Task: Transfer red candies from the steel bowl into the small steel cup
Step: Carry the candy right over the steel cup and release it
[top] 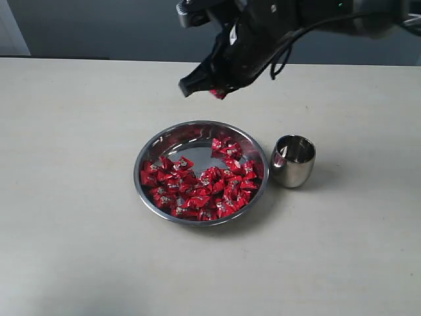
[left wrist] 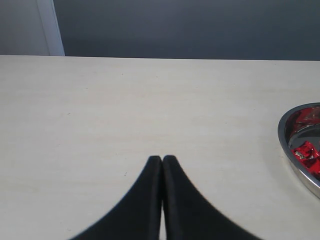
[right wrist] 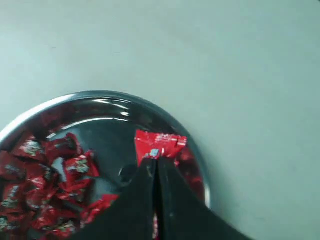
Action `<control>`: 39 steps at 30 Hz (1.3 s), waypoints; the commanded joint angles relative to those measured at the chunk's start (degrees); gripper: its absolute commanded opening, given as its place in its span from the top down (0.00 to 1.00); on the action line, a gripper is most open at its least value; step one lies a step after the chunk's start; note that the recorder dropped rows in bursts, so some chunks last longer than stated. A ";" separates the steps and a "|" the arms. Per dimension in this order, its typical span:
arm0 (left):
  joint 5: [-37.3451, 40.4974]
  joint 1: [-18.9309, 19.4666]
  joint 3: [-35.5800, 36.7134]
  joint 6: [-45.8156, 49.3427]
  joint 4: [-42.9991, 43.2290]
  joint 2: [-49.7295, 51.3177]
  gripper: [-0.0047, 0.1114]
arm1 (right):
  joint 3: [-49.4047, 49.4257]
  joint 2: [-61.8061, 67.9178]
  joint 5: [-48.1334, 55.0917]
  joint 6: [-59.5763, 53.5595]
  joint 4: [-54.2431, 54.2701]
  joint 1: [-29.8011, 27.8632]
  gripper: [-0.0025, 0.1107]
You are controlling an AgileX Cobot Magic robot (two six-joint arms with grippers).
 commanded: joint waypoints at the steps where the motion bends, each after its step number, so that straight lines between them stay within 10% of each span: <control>1: -0.24 -0.29 0.17 -0.13 0.00 -0.39 0.96 | 2.48 -4.47 6.63 7.29 -8.09 -3.66 0.98; 27: -0.24 -0.29 0.17 -0.13 0.00 -0.39 0.96 | 17.23 -7.78 7.75 4.65 -4.83 -8.05 0.98; 35: -0.24 -0.29 0.17 -0.13 0.00 -0.39 0.96 | 17.23 -7.78 7.45 3.64 -5.27 -8.05 0.63; 39: -0.24 -0.29 0.17 -0.13 0.00 -0.39 0.96 | 17.23 -7.92 5.56 3.64 -4.09 -8.05 0.61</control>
